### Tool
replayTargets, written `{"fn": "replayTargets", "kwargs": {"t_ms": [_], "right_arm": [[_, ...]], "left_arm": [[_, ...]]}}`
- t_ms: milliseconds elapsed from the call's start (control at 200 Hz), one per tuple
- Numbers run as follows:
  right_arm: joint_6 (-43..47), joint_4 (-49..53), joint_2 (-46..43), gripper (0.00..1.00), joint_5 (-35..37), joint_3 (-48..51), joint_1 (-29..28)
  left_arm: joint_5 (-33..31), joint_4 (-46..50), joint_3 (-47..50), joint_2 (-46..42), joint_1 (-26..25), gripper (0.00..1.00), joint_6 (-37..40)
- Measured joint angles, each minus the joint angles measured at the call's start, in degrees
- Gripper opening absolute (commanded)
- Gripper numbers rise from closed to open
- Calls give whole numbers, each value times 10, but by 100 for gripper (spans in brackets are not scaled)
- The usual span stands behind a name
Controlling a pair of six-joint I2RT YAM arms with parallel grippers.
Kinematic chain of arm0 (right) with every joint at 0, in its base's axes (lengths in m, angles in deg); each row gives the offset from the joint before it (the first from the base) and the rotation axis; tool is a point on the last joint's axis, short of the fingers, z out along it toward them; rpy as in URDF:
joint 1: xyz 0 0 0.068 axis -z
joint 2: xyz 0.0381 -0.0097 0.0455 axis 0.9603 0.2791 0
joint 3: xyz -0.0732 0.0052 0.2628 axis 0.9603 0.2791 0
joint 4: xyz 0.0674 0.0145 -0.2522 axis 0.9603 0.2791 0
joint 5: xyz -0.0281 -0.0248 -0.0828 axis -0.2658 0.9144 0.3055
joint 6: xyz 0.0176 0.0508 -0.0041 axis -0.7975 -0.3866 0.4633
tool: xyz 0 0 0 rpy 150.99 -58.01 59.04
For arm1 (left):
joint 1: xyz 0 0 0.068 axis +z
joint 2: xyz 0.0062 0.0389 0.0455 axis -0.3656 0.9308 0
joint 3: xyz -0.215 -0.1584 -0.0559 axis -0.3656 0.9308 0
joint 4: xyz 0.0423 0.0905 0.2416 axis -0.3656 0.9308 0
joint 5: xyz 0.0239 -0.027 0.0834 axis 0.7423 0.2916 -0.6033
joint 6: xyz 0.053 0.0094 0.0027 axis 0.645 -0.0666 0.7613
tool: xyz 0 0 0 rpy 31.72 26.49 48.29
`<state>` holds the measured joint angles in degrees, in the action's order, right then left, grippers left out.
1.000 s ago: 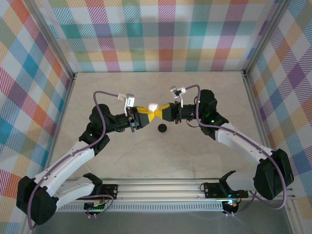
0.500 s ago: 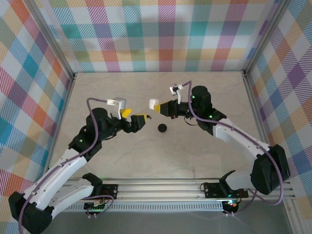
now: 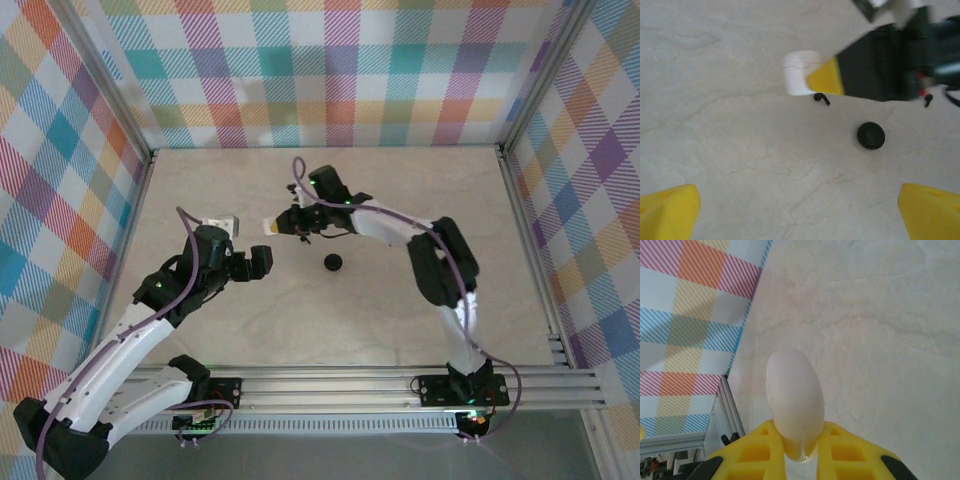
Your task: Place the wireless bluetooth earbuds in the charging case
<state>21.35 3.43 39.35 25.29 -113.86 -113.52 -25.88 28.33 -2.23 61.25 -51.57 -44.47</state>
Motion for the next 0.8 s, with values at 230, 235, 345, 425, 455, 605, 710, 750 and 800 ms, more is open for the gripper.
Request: {"fn": "replayTargets", "kwargs": {"t_ms": [230,235,345,425,455,605,710,750,800], "right_arm": [[5,78,163,2,41,-189,-29],[5,78,165,2,41,-191,-30],[3,87,209,2,50,-230,-39],[-6,89,229,3,50,-241,-44],[-7,87,234,2,47,-247,-46],[-10,94,242,6,65,-271,-46],[-12,104,250,11,71,-285,-46],[-12,109,252,17,75,-292,-46],[-16,116,254,27,81,-297,-46]], "left_arm": [[1,24,35,-61,0,100,-41],[0,24,36,-62,0,100,-41],[0,32,64,-90,0,100,-49],[0,34,95,-122,0,100,-57],[0,35,107,-136,0,100,-61],[-2,39,146,-190,0,100,-73],[-6,40,151,-216,0,100,-76],[-10,40,152,-223,0,100,-77],[-12,41,153,-229,0,100,-78]]}}
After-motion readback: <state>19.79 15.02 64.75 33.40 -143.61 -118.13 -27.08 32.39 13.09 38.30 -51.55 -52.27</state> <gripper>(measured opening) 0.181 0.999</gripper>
